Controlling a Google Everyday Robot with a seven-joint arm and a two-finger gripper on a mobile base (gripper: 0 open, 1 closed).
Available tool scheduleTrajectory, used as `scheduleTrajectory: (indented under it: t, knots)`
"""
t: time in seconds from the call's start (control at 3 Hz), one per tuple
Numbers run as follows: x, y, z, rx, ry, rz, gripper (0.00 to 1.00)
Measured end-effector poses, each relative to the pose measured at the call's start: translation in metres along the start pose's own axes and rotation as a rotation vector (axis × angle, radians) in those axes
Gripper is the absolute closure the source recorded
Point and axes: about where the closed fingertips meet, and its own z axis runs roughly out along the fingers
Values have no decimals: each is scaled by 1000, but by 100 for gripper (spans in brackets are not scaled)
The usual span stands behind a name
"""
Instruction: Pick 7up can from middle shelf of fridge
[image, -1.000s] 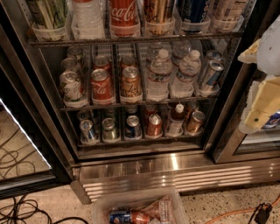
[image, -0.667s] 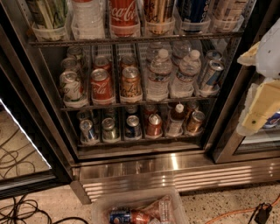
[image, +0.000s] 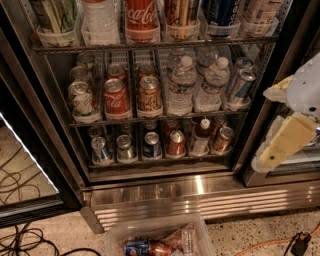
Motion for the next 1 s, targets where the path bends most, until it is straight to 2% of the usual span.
scheduleTrajectory:
  t: [0.33,0.67,1.0]
  knots:
    - [-21,23,17,-75,-89,5,0]
    - [-52,44,34,-133,-157,-39,0]
    - [-52,44,34,-133,-157,-38,0]
